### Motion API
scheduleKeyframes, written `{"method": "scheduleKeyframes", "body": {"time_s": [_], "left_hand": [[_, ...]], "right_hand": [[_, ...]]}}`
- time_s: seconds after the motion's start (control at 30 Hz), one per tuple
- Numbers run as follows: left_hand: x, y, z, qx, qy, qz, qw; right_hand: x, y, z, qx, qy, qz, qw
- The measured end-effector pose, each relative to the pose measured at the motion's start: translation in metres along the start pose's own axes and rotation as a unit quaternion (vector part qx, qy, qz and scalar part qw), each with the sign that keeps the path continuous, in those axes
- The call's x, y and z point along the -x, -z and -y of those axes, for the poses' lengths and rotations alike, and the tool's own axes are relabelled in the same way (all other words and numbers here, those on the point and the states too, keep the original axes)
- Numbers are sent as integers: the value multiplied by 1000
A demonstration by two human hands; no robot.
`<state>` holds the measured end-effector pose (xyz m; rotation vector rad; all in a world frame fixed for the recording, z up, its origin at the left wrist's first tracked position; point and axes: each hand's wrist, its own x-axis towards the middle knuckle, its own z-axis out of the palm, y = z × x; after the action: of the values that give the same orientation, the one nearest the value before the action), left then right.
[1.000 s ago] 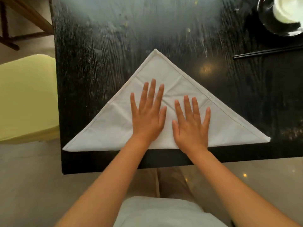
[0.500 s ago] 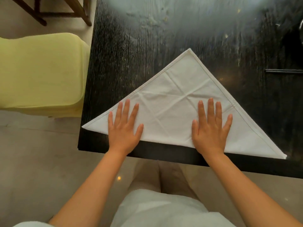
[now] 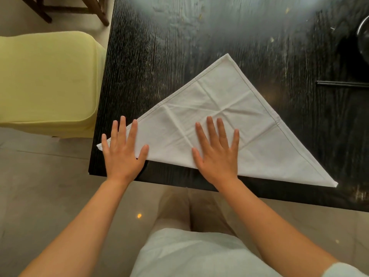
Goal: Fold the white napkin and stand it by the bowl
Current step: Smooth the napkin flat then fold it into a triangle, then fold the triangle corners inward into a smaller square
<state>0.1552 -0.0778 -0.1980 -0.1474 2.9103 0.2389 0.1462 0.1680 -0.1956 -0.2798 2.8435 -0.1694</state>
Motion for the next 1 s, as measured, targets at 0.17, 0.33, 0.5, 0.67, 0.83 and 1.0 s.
{"method": "scheduleKeyframes", "body": {"time_s": [0.17, 0.33, 0.5, 0.67, 0.83, 1.0], "left_hand": [[0, 1, 0, -11, 4, 25, 1000], [1, 11, -35, -8, -8, -5, 1000], [4, 8, -135, 15, -167, -7, 986], [8, -8, -211, 14, -271, 31, 962], [13, -28, -234, -7, -302, 55, 952], [12, -31, -233, -25, -309, 66, 948]], "right_hand": [[-1, 3, 1, -1, 5, 12, 1000], [4, 15, -11, -55, 35, 21, 998], [42, 39, -89, -101, 51, 20, 993], [84, 57, -174, -28, 76, 66, 995], [95, 61, -206, 13, 116, 38, 992], [99, 55, -227, 10, 166, 1, 986]]}}
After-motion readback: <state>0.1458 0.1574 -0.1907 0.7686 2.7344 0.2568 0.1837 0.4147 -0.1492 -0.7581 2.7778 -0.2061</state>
